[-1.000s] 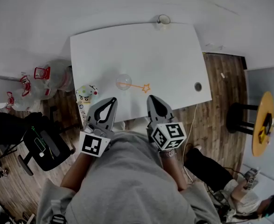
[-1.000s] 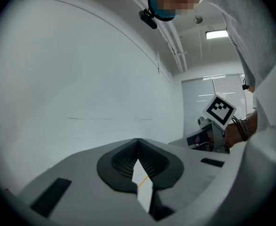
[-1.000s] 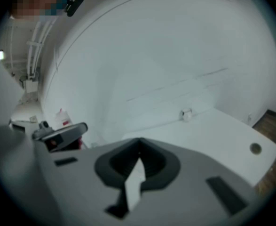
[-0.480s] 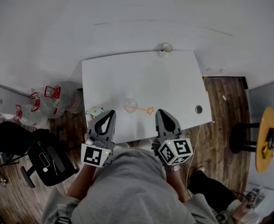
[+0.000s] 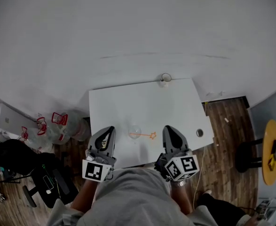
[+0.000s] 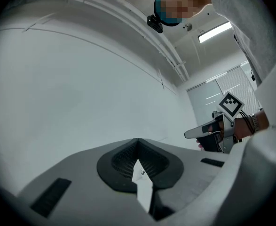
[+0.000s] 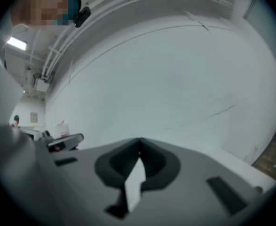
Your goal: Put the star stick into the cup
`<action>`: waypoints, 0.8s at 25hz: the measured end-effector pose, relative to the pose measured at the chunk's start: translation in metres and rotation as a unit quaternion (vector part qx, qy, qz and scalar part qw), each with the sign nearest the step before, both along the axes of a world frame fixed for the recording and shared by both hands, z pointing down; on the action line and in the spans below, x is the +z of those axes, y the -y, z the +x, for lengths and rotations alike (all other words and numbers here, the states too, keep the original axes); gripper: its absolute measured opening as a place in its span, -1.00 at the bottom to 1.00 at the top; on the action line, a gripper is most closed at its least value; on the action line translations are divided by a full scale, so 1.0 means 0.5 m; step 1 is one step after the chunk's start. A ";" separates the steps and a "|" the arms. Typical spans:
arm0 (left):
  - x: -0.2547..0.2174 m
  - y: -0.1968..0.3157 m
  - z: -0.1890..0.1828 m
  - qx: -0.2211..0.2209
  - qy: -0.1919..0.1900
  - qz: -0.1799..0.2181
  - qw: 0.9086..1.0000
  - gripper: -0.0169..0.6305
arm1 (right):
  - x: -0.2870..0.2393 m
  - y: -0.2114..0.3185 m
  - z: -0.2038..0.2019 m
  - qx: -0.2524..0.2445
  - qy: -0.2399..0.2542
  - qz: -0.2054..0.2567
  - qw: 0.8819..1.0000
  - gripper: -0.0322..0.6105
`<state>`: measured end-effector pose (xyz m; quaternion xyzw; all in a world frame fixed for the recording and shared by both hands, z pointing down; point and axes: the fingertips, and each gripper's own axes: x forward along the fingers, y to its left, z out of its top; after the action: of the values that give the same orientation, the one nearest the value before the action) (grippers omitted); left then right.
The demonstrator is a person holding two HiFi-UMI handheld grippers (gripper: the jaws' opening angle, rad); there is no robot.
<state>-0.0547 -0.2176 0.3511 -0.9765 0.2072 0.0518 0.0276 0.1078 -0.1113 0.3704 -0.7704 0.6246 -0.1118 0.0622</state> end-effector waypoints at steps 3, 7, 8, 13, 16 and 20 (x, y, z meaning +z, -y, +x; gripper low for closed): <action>-0.013 0.005 -0.004 -0.004 -0.006 0.010 1.000 -0.86 | -0.007 -0.003 0.000 0.000 -0.004 0.004 1.000 -0.79; -0.014 0.000 -0.008 -0.007 -0.008 0.009 1.000 -0.86 | -0.007 -0.007 -0.002 -0.003 -0.008 0.008 1.000 -0.79; -0.010 -0.001 -0.009 -0.007 -0.007 0.009 1.000 -0.86 | -0.005 -0.006 -0.003 -0.005 -0.007 0.008 1.000 -0.79; 0.007 -0.002 -0.016 -0.009 0.002 0.006 1.000 -0.86 | -0.003 -0.003 -0.006 -0.008 -0.003 0.014 1.000 -0.79; 0.009 0.000 -0.017 -0.010 0.003 0.003 1.000 -0.86 | -0.005 0.000 -0.006 -0.009 -0.004 0.015 1.000 -0.79; 0.007 -0.004 -0.016 -0.007 0.004 0.003 1.000 -0.86 | -0.007 0.003 -0.011 -0.011 -0.004 0.017 1.000 -0.79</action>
<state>-0.0628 -0.2154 0.3544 -0.9751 0.2142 0.0482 0.0320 0.1025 -0.1126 0.3668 -0.7625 0.6354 -0.0988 0.0710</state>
